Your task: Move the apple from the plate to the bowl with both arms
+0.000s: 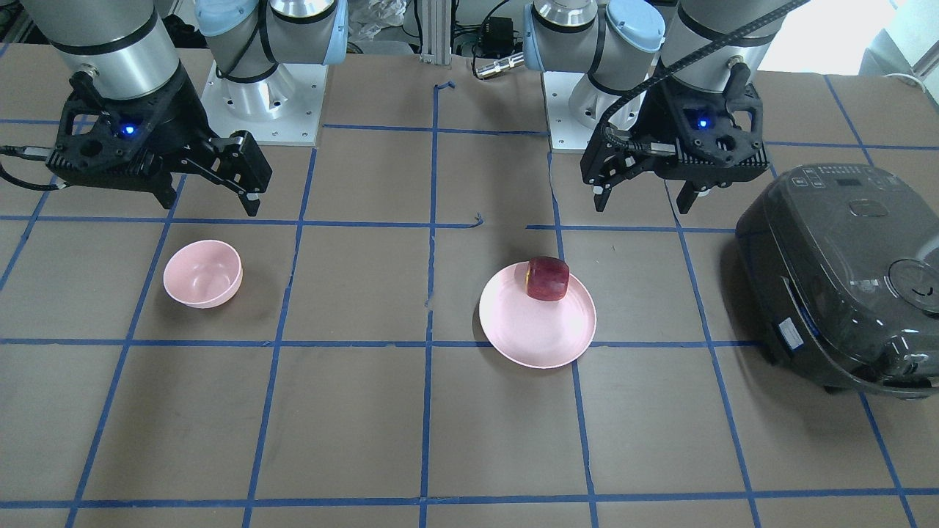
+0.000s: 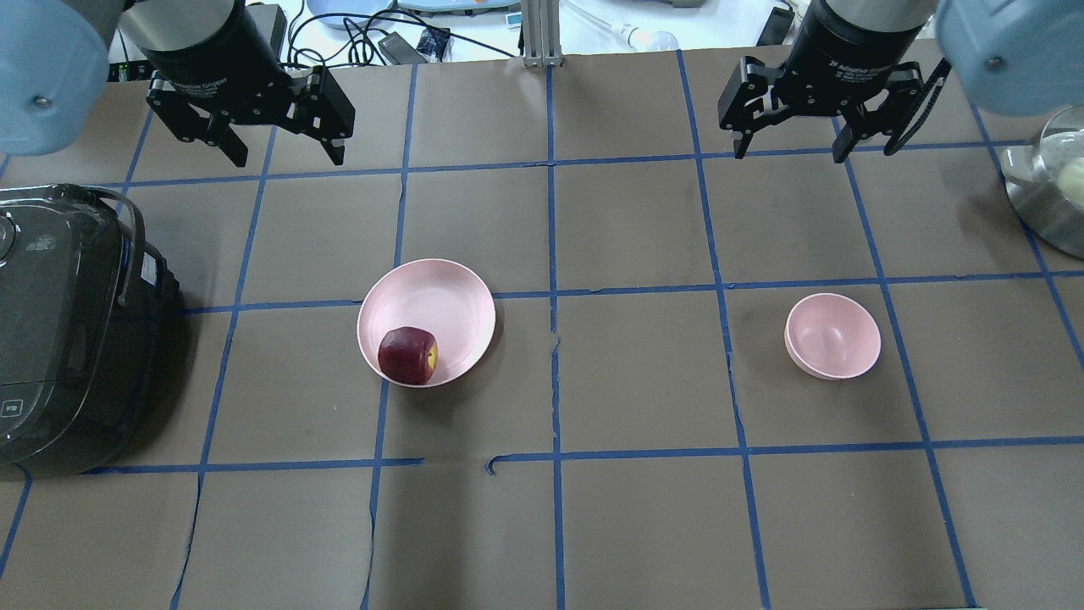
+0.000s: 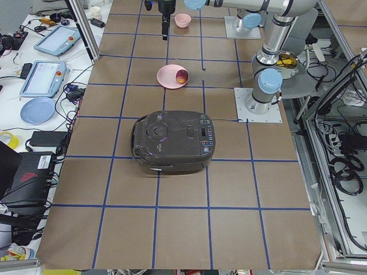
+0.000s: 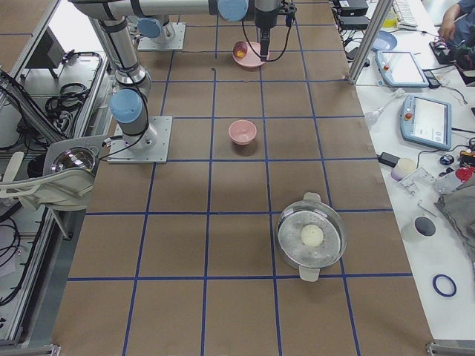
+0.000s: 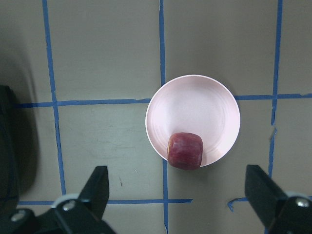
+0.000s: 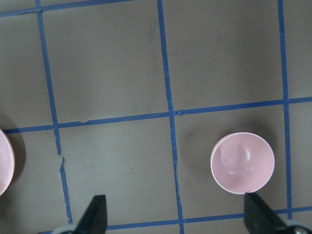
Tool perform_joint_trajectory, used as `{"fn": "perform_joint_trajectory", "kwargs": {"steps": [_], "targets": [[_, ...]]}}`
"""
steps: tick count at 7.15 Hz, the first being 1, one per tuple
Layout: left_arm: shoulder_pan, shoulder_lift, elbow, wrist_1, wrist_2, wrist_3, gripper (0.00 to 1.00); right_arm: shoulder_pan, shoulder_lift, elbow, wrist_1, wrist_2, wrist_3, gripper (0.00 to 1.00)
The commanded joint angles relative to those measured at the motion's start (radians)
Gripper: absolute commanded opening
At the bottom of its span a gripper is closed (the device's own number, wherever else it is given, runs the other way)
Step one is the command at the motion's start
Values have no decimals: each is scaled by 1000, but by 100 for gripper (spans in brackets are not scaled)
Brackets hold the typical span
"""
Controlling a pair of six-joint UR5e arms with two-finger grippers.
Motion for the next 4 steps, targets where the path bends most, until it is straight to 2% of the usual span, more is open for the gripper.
{"fn": "perform_joint_trajectory", "kwargs": {"steps": [1,4], "targets": [[0,0,-1,0,0,0,100,-2,0,0,-8,0,0,100],[0,0,0,0,0,0,100,-2,0,0,-2,0,0,100]]}}
